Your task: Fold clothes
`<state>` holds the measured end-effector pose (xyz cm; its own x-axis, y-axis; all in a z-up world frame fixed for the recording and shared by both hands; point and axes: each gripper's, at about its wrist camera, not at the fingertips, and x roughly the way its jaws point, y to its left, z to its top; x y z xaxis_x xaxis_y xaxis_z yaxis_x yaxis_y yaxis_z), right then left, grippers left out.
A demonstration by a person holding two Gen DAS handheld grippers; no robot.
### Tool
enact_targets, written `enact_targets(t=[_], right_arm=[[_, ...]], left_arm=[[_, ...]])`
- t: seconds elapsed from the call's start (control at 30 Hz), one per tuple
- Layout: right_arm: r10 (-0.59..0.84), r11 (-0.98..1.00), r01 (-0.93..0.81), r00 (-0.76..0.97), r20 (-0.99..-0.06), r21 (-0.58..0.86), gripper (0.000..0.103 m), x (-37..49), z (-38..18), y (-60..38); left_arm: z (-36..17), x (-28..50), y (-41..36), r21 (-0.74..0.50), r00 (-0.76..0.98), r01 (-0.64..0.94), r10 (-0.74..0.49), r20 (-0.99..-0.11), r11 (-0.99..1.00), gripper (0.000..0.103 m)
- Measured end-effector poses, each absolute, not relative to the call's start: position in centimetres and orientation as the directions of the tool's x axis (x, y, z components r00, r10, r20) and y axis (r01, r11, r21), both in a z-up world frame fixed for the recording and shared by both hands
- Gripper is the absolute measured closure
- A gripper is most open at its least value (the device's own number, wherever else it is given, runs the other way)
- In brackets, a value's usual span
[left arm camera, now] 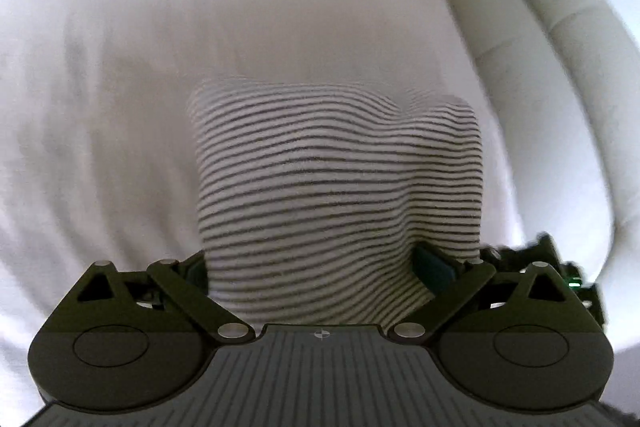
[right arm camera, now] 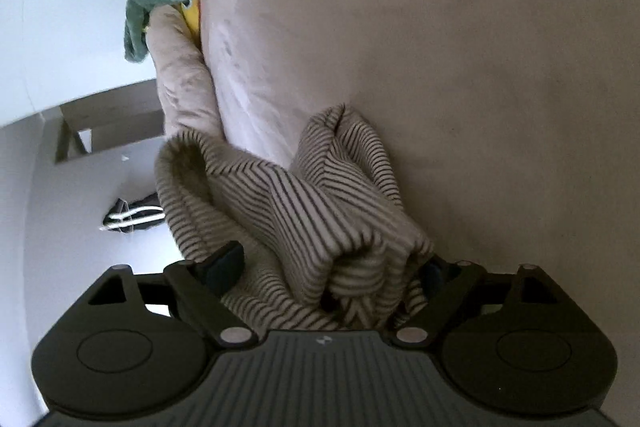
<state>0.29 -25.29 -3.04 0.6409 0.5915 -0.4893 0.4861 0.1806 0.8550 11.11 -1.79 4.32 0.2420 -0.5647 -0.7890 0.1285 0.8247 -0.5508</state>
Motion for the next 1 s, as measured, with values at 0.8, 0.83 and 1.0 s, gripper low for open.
enact_targets(t=[0.8, 0.83, 1.0], right_arm=[[0.501, 0.807, -0.071, 0.607, -0.617, 0.586, 0.001, 1.3, 8.2, -18.2], [0.487, 0.819, -0.062, 0.601, -0.634, 0.57, 0.001, 1.3, 8.4, -18.7], [0.402, 0.836, 0.041, 0.631, -0.664, 0.546, 0.0, 1.3, 11.2, -22.9]], left_arm=[[2.7, 13.2, 0.8, -0.701, 0.286, 0.121, -0.701, -0.653, 0.703, 0.003], [2.5, 13.2, 0.3, -0.724, 0.276, 0.128, -0.725, -0.631, 0.678, 0.003], [1.8, 12.8, -2.7, -0.666, 0.224, 0.213, -0.699, -0.679, 0.715, 0.003]])
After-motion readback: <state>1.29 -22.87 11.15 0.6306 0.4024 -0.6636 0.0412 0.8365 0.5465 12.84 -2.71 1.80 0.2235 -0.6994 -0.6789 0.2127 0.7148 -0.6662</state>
